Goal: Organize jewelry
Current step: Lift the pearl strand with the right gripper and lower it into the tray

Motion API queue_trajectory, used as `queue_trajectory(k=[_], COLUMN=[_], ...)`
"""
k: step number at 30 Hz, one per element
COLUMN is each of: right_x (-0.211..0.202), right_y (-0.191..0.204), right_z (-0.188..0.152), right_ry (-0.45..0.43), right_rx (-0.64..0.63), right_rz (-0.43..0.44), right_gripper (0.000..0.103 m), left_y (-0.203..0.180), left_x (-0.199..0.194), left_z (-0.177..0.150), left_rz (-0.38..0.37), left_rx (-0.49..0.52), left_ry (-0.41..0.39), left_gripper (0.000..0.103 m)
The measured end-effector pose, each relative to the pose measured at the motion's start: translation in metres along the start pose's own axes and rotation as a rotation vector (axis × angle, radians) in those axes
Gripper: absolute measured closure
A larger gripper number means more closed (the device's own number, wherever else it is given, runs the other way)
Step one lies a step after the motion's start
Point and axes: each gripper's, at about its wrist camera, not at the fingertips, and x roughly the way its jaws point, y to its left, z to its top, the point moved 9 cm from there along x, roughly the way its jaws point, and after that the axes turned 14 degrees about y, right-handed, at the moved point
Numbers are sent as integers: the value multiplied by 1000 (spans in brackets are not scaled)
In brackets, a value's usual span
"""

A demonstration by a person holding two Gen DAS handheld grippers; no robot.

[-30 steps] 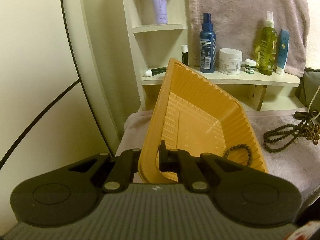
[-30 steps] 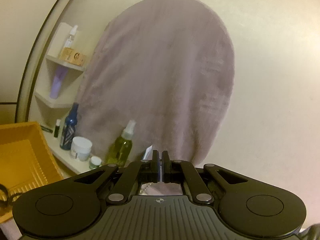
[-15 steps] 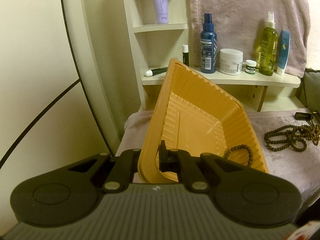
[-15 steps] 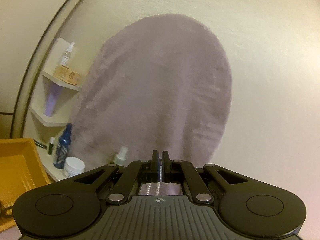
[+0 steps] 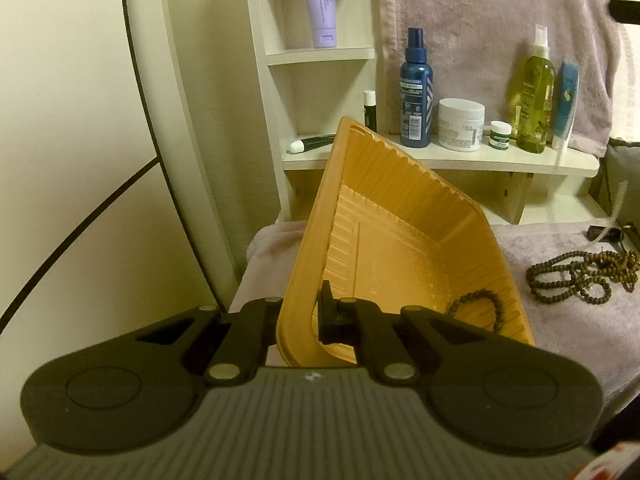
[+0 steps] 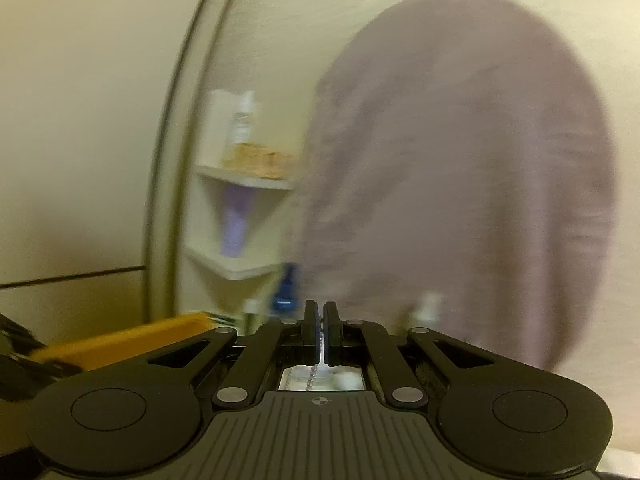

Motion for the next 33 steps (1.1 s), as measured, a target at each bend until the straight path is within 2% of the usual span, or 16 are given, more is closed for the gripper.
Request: queue_trajectory(k=[5, 11, 22, 27, 33], right_x=[33, 65, 125, 131, 119], right_y=[37, 62, 94, 106, 90], right_z=[7, 5, -57, -80, -82], right_ry=[23, 70, 318, 372, 340], right_rx=[13, 60, 119, 147, 191], right_rz=[134, 245, 376, 451, 407], right_gripper=[101, 101, 101, 101, 99], left_y=[-1, 0, 3, 4, 3], left_x=[0, 0, 1, 2, 2], left_z=[0, 0, -2, -2, -2], left_rz=[-7, -13, -16, -16, -15], left_rx=[-2, -10, -21, -22, -22], left_ry=[-3, -5, -1, 0, 2], left_gripper=[98, 98, 98, 98, 98])
